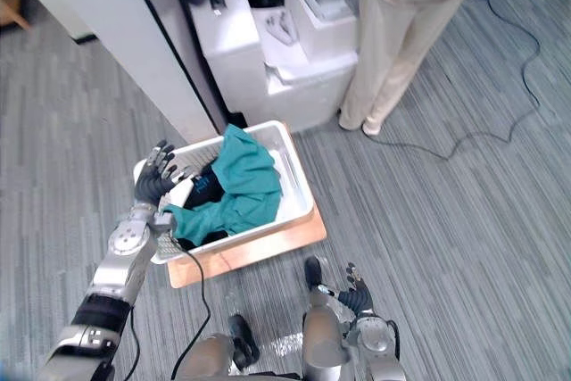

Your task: Tidy the bed and pick cloth on bed and put in laundry

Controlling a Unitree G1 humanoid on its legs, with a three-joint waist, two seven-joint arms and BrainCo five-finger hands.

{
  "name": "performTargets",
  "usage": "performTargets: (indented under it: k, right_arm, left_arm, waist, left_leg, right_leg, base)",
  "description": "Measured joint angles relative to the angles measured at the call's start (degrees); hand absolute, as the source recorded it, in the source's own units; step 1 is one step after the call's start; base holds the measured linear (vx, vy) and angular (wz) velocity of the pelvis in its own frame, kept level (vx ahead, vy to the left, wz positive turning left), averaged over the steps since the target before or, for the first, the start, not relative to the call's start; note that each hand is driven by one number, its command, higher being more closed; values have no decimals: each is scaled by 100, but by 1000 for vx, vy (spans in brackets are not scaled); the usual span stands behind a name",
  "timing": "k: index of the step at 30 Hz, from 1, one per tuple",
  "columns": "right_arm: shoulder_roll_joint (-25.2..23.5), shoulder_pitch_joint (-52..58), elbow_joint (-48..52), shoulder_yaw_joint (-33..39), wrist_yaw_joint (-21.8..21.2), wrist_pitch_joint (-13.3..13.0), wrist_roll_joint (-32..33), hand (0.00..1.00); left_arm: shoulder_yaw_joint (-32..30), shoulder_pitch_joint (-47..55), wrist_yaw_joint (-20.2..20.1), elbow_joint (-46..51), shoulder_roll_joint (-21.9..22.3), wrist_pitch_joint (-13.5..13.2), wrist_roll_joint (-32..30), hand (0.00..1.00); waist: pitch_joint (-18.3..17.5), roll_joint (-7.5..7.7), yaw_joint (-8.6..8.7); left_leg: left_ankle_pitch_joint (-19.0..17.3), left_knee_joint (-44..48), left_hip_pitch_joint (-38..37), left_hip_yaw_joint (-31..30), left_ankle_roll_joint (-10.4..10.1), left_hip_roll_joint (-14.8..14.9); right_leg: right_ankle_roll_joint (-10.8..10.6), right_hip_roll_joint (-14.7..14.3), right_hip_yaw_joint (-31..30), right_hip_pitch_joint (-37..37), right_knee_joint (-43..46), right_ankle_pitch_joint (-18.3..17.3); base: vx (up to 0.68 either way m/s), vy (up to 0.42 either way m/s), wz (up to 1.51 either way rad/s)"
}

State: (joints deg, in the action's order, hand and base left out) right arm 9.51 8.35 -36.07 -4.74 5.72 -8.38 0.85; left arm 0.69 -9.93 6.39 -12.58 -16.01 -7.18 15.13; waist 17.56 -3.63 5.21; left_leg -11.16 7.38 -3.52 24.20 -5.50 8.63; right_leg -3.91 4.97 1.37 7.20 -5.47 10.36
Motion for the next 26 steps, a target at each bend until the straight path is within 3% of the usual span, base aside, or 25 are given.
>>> performTargets:
  k: [4,11,13,19,23,26]
  right_arm:
    - [-60,276,-54,62,-106,157,-145,0]
    - [-66,405,-573,467,-158,296,-364,0]
    - [-68,523,-837,668,-137,289,-349,0]
    - [-263,511,-1598,1178,-195,39,-254,0]
    - [-387,524,-1936,1476,-439,-224,-129,0]
    - [-433,506,-2081,1553,-832,-298,-68,0]
  left_arm:
    - [-19,971,-16,477,317,75,-117,0]
    - [-253,1977,-21,265,537,220,-67,0]
    - [-501,2173,-133,-331,675,300,101,0]
    - [-929,2578,-615,-2347,857,280,554,0]
    - [-1070,2740,-907,-3366,939,49,202,0]
    - [-1280,2725,-1046,-4063,1059,-152,-30,0]
  waist:
    - [-498,31,-108]
    - [-823,159,-212]
    - [-973,132,-319]
    - [-1032,192,-349]
    - [-1102,316,-473]
    - [-1134,317,-470]
  left_leg:
    - [57,-296,-373,-126,-21,-47]
    - [87,-469,-623,-290,26,-101]
    - [97,-540,-712,-298,33,-115]
    - [101,-637,-1005,-345,34,-127]
    - [107,-656,-1085,-344,41,-167]
    - [113,-719,-1163,-340,33,-173]
  right_leg:
    - [-22,-18,208,-319,-4,-142]
    - [-104,61,425,-598,-32,-249]
    - [-106,64,448,-656,-35,-271]
    - [-122,68,561,-923,-39,-296]
    - [-125,101,568,-991,-41,-298]
    - [-150,100,565,-1042,-42,-319]
  base:
    - [52,17,18]
    - [-1,5,15]
    - [10,1,3]
    - [-6,-12,5]
    - [-60,-27,-1]
    - [-57,-36,0]
